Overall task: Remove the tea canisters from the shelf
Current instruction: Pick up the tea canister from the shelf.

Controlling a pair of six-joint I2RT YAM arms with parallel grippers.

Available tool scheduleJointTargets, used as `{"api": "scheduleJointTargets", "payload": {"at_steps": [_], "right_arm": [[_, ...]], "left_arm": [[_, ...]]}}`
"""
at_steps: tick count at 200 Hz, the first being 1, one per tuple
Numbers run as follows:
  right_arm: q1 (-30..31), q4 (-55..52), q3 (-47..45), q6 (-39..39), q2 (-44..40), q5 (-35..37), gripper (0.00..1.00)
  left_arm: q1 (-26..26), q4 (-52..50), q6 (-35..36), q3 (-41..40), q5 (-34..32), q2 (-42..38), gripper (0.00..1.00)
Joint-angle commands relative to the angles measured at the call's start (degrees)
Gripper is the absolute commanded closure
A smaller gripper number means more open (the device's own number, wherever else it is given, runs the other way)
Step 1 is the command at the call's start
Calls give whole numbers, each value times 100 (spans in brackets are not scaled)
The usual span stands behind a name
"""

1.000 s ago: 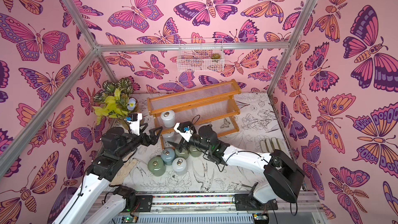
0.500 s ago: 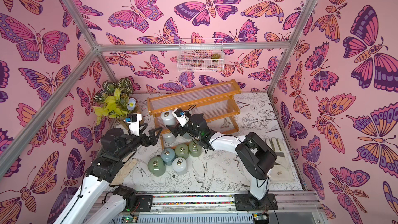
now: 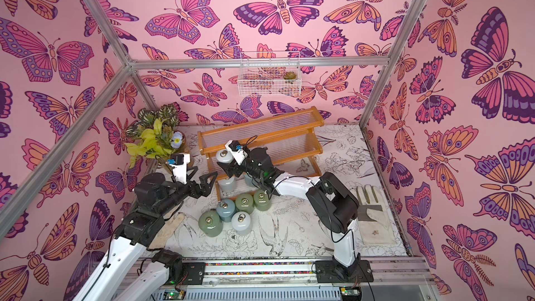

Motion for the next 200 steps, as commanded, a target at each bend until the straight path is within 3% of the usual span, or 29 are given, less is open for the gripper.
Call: {"api": "scheduleJointTargets", "payload": {"at_steps": [1, 23, 50, 132, 200], "right_arm": [[-26, 35, 102, 55, 33, -16, 23], [-36, 39, 88, 45, -33, -99, 37], [-34, 197, -106, 13, -306, -108, 44], [-117, -421, -1421, -579, -2532, 8, 47], [36, -1900, -2945, -668, -4235, -272, 46]], "left_arm": [[57, -23, 109, 19, 11, 18, 0], [56, -3, 119, 53, 11, 68, 0], [58, -6, 106, 78, -29, 144, 0], [63, 290, 116, 137, 119, 444, 0], [73, 738, -24, 322, 414, 964, 0]]}}
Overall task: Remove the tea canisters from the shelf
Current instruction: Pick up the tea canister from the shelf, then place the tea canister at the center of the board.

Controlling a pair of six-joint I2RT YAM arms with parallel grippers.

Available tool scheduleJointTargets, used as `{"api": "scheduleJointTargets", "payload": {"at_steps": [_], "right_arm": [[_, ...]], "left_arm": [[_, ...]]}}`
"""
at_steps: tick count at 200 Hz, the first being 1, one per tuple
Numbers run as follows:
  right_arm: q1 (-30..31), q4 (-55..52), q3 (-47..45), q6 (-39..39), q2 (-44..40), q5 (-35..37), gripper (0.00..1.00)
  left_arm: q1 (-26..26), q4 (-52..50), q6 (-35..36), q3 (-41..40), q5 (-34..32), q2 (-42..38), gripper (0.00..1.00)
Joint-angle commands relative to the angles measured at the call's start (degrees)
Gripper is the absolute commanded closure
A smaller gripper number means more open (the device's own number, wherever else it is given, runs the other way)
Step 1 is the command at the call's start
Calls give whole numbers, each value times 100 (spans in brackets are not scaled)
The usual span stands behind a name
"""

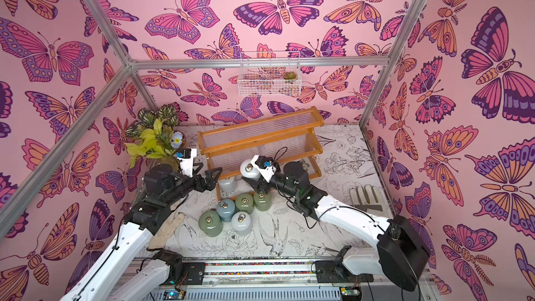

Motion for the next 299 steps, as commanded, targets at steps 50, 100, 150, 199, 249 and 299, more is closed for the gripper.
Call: {"api": "scheduleJointTargets", "payload": {"at_steps": [50, 100, 150, 199, 249, 299], "right_arm": [[548, -544, -1022, 179, -723, 20, 45], [641, 757, -1942, 646, -303, 161, 43], [711, 2544, -2407, 494, 895, 375, 41], [711, 3674, -2574, 490, 1901, 486, 36], [729, 3712, -2631, 598, 2080, 475, 32], [841, 2967, -2519, 386, 1611, 379, 25]], "left_arm": [[32, 544, -77, 209, 172, 365, 0], [38, 770, -158, 150, 14, 345, 0], [32, 762, -182, 181, 31, 437, 0], [38, 748, -218, 153, 5, 459, 0], [35, 701, -186, 177, -30, 468, 0], [32, 691, -159, 230, -24, 556, 0]]}}
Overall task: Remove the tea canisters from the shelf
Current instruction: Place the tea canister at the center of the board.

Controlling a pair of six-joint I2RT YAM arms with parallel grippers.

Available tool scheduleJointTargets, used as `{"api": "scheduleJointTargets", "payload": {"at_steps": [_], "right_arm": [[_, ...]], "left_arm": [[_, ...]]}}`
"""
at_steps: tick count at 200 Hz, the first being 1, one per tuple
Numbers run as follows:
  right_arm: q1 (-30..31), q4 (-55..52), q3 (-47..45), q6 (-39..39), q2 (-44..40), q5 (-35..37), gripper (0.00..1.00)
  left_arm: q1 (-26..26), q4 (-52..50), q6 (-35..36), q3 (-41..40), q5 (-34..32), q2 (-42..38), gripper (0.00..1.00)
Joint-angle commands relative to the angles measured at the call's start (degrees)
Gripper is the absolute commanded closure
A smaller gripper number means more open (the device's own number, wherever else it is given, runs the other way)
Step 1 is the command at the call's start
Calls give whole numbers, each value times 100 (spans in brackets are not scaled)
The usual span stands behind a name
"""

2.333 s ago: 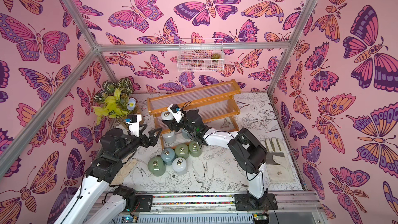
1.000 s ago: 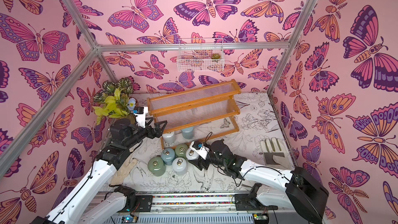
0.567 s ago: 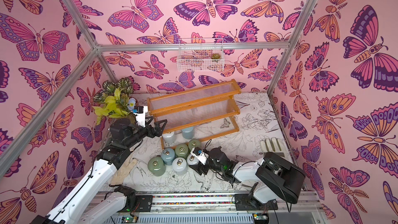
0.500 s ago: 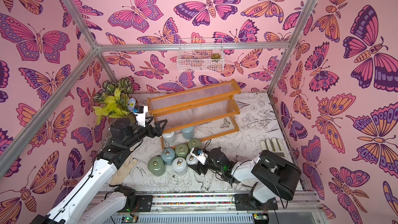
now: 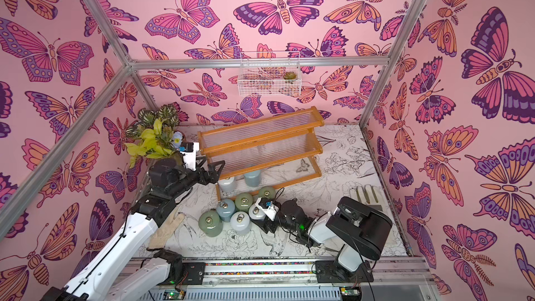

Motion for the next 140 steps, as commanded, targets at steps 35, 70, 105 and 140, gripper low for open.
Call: {"api": "scheduleJointTargets", "payload": {"at_steps": [35, 70, 105, 140], "right_arm": [[141, -874, 252, -277, -593, -18, 22], [168, -1133, 344, -344, -620, -78, 20], [172, -1106, 360, -301, -464, -87, 15], [176, -1049, 334, -274, -436, -56, 1]], "left_arm": [[37, 53, 15, 112, -67, 23, 0], [36, 49, 11, 67, -86, -11, 0], [34, 53, 10, 28, -122, -74, 0], [39, 18, 25, 29, -129, -105, 0]]}}
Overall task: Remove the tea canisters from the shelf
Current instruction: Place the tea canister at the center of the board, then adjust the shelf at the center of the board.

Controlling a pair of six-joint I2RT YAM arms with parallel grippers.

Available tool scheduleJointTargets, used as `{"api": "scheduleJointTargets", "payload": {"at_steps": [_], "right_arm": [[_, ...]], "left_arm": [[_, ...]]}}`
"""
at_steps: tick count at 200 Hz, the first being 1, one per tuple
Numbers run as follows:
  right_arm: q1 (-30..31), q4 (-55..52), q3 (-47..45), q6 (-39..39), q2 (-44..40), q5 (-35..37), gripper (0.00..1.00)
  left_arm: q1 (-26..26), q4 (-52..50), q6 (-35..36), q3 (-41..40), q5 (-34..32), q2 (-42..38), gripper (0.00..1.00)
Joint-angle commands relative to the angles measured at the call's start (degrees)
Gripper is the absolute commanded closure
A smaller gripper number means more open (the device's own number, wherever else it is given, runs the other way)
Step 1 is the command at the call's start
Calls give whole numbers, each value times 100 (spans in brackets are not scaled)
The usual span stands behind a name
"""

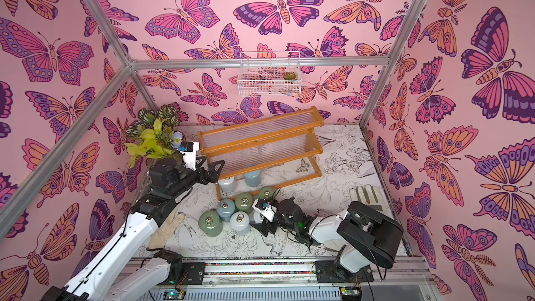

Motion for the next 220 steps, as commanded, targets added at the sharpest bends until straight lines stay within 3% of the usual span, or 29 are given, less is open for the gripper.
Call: {"api": "scheduleJointTargets", "payload": {"at_steps": [1, 41, 83, 111, 128, 144, 174, 220], "right_arm": [[45, 42, 91, 21, 47, -25, 1], [89, -308, 123, 47, -458, 17, 1], [117, -987, 160, 80, -1692, 374, 1], [123, -1357, 385, -124, -2222, 1456, 1], [54, -1847, 847, -127, -2074, 2484, 7], [-251, -2030, 1168, 6, -1735, 2832, 18], [-991, -1850, 1391, 434, -1202, 2303, 15], [-1590, -823, 1184, 501, -522, 1840, 5]], "left_arm": [[39, 14, 25, 29, -32, -92, 0], [35, -53, 26, 59, -80, -87, 0], [39, -177, -62, 130, -272, 17, 0], [38, -305, -143, 200, -389, 210, 0], [29, -308, -197, 171, -284, 232, 0], [26, -307, -237, 106, -278, 177, 0], [28, -292, -187, 69, -249, 58, 0], [25, -300, -126, 34, -193, -50, 0]]}}
